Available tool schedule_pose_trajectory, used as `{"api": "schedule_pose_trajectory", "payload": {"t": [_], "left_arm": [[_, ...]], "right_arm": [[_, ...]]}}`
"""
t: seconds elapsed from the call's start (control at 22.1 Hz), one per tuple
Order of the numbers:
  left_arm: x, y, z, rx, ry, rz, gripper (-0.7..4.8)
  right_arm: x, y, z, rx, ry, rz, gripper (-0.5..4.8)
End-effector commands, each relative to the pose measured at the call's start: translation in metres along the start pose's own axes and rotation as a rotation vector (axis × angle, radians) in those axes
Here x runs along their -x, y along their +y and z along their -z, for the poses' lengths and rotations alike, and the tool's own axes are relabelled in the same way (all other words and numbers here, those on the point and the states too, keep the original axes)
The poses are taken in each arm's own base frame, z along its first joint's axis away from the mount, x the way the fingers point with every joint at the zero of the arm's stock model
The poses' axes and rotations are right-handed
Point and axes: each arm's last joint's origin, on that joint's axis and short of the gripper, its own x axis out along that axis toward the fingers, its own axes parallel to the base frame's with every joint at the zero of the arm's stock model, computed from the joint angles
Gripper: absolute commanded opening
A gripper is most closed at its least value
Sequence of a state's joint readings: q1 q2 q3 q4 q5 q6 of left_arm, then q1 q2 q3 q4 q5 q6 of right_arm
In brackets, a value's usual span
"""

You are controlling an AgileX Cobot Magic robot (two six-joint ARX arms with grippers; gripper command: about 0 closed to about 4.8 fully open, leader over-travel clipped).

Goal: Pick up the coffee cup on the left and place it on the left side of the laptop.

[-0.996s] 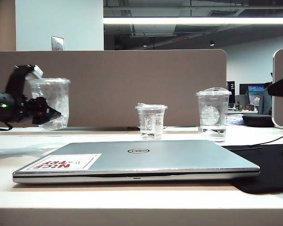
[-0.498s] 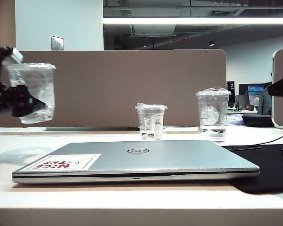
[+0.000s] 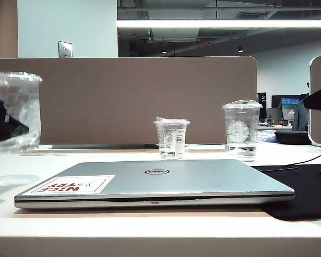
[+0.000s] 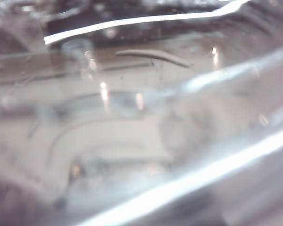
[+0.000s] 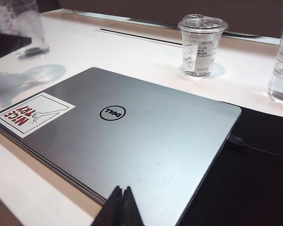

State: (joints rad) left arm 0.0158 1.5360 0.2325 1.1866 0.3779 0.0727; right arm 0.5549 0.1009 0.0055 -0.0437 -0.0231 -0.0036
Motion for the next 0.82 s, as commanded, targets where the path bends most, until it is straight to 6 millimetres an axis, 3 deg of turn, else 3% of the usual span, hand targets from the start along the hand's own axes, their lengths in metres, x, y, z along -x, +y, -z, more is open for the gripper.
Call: {"api": "schedule_pose_trajectory", "payload": {"t": [0.05,0.27,0.82], "left_arm": [[0.004,-0.009,0.004,0.009,0.006,0.030,2.46],[0.007,-0.022,0.014,0.013,0.070,0.042,2.46],[0.007,-0.021,0.022,0.013,0.144,0.016,2.46]], "right_arm": [[0.000,0.000,0.000,-0.003,-0.013,0.001,-0.04],[0.000,0.000,0.000,-0.003,-0.013,0.000,-0.04],[0.000,0.000,0.000,-0.003,-0.013,0.000,-0.04]]}}
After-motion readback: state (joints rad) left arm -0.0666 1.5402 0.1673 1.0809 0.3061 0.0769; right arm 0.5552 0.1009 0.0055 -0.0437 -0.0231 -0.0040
